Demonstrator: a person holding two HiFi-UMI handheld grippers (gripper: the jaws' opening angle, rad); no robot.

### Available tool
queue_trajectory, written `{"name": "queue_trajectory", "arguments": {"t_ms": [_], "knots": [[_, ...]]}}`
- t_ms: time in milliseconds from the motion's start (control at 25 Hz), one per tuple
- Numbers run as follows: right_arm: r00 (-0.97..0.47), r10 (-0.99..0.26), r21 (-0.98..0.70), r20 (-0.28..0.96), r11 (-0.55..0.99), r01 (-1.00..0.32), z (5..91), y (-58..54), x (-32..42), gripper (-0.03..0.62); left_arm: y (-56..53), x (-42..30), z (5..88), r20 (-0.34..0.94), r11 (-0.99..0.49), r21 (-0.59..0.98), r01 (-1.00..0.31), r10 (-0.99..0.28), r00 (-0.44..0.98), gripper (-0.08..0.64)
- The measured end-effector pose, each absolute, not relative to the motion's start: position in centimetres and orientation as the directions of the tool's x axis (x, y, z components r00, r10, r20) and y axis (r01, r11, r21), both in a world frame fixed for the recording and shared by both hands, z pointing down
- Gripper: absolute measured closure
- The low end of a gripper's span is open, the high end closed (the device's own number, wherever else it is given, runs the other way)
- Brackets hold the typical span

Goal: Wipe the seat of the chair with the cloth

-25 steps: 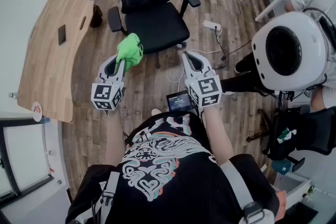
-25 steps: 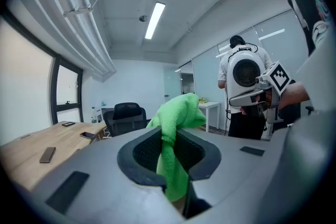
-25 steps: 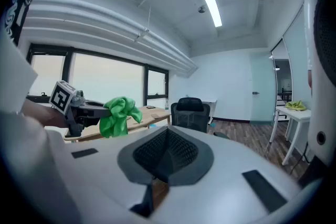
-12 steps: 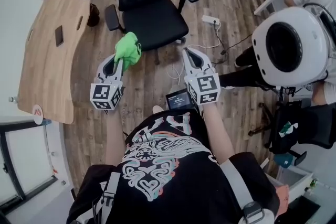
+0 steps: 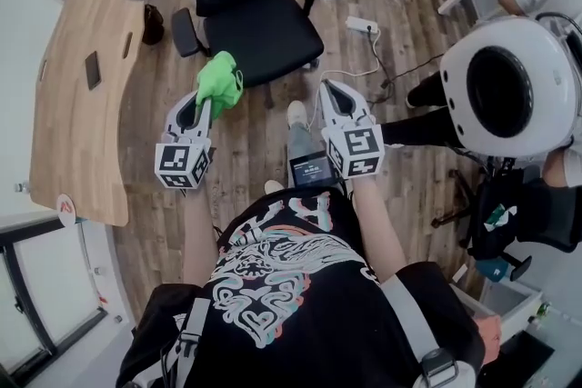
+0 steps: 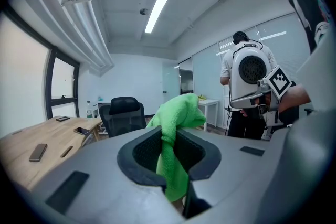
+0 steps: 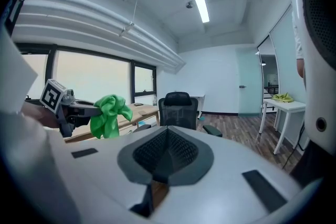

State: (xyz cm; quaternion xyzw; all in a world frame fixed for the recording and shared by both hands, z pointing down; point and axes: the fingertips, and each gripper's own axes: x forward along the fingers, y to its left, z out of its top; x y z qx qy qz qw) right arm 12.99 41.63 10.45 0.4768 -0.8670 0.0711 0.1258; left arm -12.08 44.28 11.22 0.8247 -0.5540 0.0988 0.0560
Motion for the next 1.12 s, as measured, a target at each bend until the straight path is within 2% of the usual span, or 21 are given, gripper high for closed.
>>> {"name": "queue_trajectory", "arguments": {"t_ms": [280,800,1120], "knots": [[-0.515,-0.807,-0.013,0.288,0.535,-0.845,12.6,33.1,12.4,0.591,36.2,-12.1,13.3,0.241,-0.383,-0.016,-0.924,-0.898,0.368,0.508],[-0.565,-0.737,0.04,0.372,0.621,-0.783,14.7,12.0,9.8,0.591,16.6,-13.3,15.8,0.295,-0.312,0.007,-0.95,-0.907,0.3,0.508],[-0.593,-0.715,0.075,0.372,0.659,-0.748,16.5,4.9,9.2,0.591,8.8,-14.3,18.7,0.329,-0.255,0.005,-0.967,-0.913,0.243,0.508]]}}
